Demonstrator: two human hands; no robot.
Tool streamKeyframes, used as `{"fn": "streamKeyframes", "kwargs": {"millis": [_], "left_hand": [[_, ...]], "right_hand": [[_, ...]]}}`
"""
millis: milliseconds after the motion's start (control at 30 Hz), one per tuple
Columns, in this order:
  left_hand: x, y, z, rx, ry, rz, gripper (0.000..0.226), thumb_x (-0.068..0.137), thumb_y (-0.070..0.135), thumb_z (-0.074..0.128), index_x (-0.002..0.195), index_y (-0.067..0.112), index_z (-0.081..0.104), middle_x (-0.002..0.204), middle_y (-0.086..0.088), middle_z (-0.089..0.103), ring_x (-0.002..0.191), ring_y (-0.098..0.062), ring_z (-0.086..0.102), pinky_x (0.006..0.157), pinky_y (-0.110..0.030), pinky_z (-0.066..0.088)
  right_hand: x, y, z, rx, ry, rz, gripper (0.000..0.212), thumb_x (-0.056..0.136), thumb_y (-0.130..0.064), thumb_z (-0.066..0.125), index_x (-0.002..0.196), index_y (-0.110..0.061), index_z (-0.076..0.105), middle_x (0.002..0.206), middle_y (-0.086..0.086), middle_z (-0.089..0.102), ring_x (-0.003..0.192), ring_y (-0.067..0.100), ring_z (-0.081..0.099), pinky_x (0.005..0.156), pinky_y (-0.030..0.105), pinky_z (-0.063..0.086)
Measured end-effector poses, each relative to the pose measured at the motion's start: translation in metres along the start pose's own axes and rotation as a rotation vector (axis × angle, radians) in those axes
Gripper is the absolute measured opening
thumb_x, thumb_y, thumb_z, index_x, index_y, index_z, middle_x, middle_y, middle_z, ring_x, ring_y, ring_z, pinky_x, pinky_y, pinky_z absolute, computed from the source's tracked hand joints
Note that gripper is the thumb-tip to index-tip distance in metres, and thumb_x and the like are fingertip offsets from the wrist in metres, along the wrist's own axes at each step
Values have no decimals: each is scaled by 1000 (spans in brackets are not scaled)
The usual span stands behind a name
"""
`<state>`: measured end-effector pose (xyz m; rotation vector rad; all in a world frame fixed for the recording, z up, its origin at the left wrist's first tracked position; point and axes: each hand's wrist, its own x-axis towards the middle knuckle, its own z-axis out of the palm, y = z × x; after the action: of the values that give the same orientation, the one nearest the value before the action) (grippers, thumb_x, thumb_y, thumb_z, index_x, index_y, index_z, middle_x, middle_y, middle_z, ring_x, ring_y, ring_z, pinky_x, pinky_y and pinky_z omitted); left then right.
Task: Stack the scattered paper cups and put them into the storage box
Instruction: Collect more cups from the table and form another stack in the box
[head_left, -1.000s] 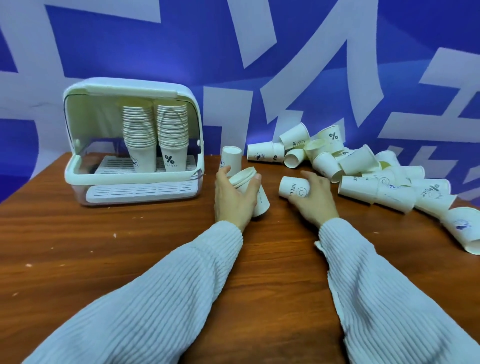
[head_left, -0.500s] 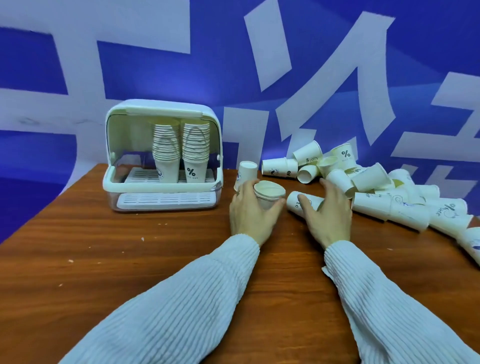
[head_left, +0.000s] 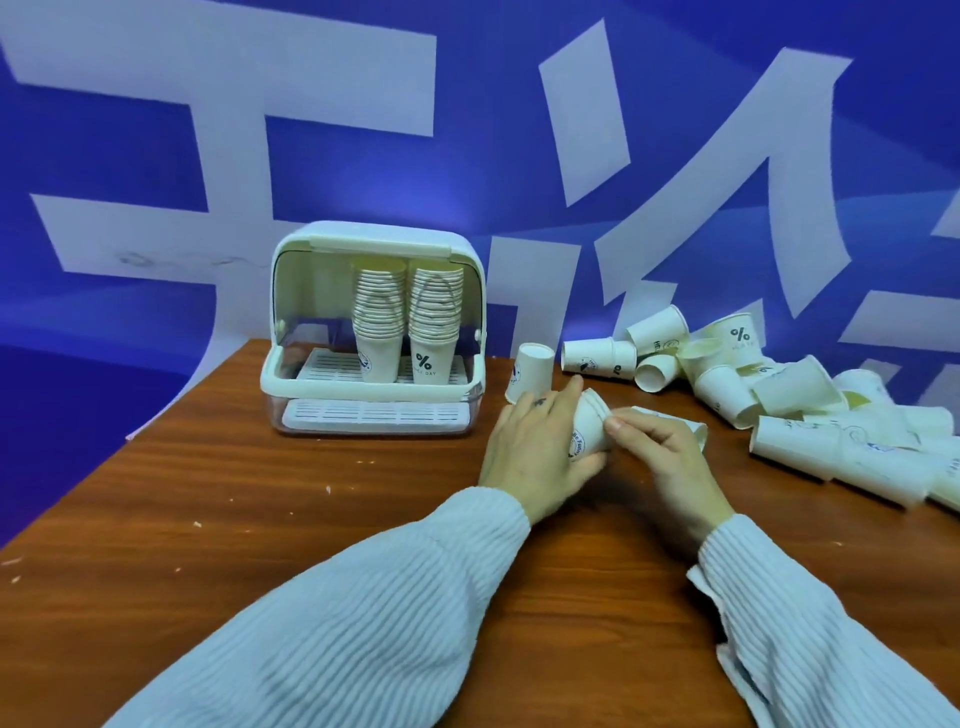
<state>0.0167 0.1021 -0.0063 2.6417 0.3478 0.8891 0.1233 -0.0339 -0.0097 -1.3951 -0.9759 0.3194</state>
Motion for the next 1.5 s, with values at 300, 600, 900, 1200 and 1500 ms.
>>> {"fn": "streamKeyframes", "kwargs": {"millis": [300,600,900,1200,1500], "left_hand": [[-17,-53,-75,39,-59,-63,85,78,69,70,146,23,46,137,-1,62,125,-27,54,99,-45,48],[-43,-114,-111,-237,311,-363,70,77,67,73,134,31,53,116,6,64,110,-17,58,90,-37,49],[-43,-124,-128,-435,483,-451,81,81,45,83,148,19,47,128,11,54,115,-2,49,97,-20,39],[-9,-126,-129,-358,498,-412,75,80,50,82,144,24,51,141,3,58,128,-20,52,109,-42,45],[56,-108,-99,-175,329,-320,74,87,42,79,149,17,46,150,-3,50,138,-22,46,113,-37,36]], "right_hand": [[21,-32,74,42,-68,47,23,103,-17,60,97,-11,82,102,11,78,99,18,70,90,33,54],[87,-52,112,-384,291,-247,13,100,-25,64,104,-20,75,97,-10,76,90,10,69,84,33,55],[130,-22,151,-1320,-205,-310,34,103,-27,47,127,-33,70,115,1,70,113,30,57,101,43,37],[88,-5,136,-818,154,-318,41,101,-31,48,136,-26,67,127,-3,67,124,18,53,110,39,40],[50,25,74,-699,293,-49,36,105,-29,56,140,-31,59,118,-12,64,117,7,48,96,28,38]]}}
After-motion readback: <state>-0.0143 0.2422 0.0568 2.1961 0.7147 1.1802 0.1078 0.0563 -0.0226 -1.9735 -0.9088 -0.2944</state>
